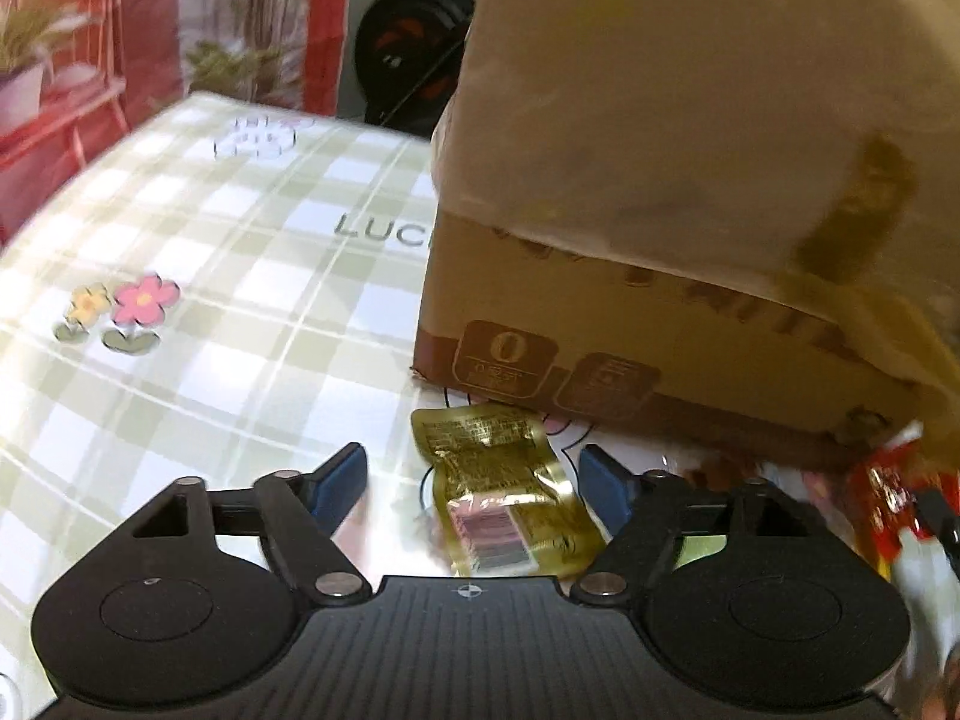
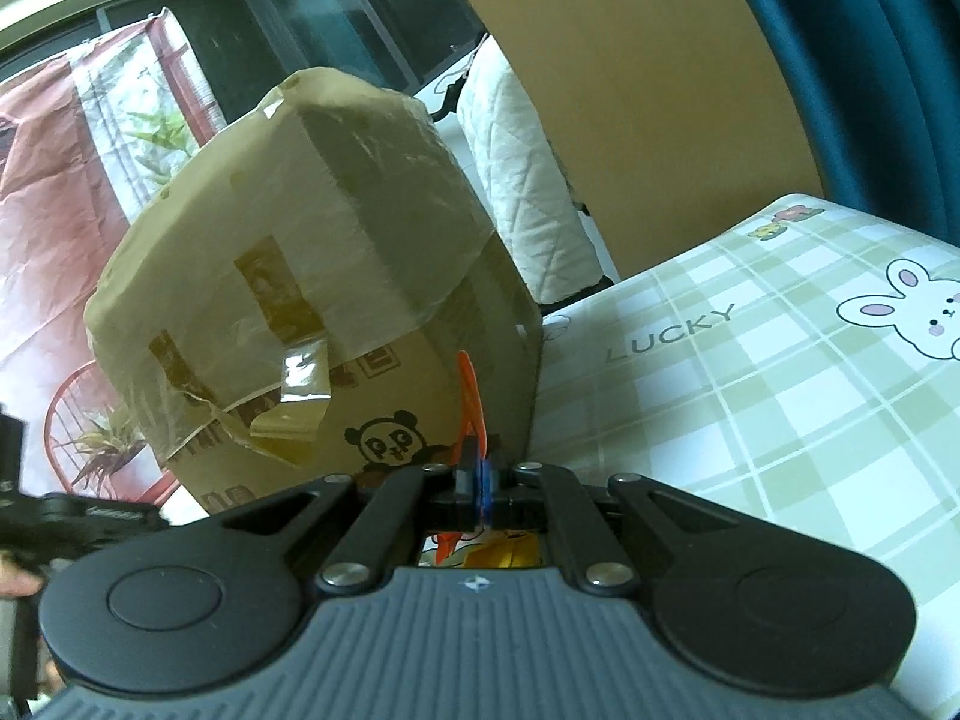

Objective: Organize snacks
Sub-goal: 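Grasp the orange packet with the right tool while the left tool lowers to the gold packet, then close the left tool on the gold packet, then carry the gold packet and orange packet over the box and release them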

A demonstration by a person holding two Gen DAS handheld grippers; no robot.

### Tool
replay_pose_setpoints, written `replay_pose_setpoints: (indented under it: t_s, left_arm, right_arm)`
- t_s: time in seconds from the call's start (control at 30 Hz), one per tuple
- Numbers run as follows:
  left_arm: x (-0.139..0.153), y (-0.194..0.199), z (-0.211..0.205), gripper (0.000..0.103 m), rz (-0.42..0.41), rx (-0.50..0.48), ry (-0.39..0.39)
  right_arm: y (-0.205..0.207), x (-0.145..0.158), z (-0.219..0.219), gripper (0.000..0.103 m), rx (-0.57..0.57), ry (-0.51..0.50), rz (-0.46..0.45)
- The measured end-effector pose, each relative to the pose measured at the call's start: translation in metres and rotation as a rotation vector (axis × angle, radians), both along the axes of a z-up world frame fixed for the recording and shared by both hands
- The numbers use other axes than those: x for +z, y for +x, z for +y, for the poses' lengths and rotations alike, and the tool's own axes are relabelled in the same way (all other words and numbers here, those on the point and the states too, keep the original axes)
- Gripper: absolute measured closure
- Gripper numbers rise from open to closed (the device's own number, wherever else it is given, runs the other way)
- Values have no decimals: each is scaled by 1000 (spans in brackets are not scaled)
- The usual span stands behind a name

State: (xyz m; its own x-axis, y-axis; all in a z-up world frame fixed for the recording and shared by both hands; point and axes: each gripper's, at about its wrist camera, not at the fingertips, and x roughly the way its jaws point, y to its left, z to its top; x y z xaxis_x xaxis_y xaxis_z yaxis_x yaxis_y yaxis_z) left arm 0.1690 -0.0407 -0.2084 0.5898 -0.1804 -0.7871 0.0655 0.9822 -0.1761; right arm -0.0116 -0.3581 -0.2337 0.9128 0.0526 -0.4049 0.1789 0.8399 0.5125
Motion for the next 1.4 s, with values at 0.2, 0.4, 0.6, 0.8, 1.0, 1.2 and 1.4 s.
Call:
replay_pose_setpoints:
  t_s: [0.2, 0.4, 0.6, 0.8, 1.0, 1.2, 1.4]
  left_arm:
    - [-7, 3, -20, 17, -28, -10, 85]
    - [-9, -15, -36, 36, -57, 0, 207]
    - [2, -38, -28, 50, -108, -36, 174]
    - [15, -58, -16, 50, -155, -53, 148]
    - [27, -73, -10, 50, -202, -43, 145]
    - [36, -72, 0, 50, -240, -25, 108]
    - [57, -70, 10, 50, -326, 47, 58]
  right_arm:
    - [-3, 0, 1, 102, 7, 1, -17]
    - [-4, -1, 0, 102, 12, 8, -23]
    - [-4, -1, 1, 102, 12, 14, -22]
    - [-3, -1, 2, 102, 11, 13, -15]
    - [1, -1, 2, 102, 12, 6, 10]
    - [-2, 11, 6, 102, -22, -32, 49]
    - [-22, 50, 2, 102, -120, -107, 16]
